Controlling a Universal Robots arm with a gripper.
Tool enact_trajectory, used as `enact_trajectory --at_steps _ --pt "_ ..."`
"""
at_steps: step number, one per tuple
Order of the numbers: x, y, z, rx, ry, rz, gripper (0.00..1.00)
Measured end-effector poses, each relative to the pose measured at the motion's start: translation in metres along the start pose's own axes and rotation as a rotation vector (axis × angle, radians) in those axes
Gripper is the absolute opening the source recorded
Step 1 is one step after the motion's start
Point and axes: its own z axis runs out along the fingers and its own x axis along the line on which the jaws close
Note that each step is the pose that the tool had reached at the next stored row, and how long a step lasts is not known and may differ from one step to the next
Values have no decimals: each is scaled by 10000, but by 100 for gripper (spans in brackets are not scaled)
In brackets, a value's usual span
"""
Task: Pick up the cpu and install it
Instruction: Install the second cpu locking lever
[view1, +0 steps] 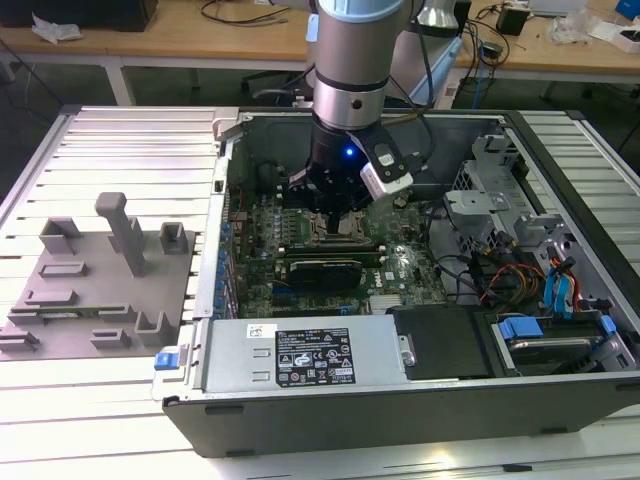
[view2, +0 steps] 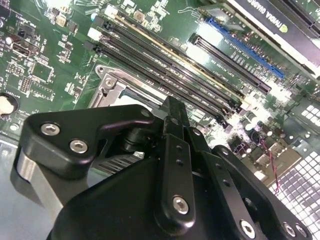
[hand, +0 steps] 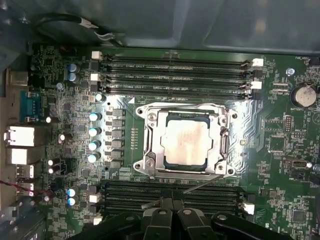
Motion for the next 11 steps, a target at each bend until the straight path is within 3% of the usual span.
enact_trajectory --at_steps 4,7,11 --pt "16 -32 28 -178 -9 -55 11" --pt "35 -34 50 -402 -23 -152 11" --pt "47 -59 92 -509 -30 -195 11"
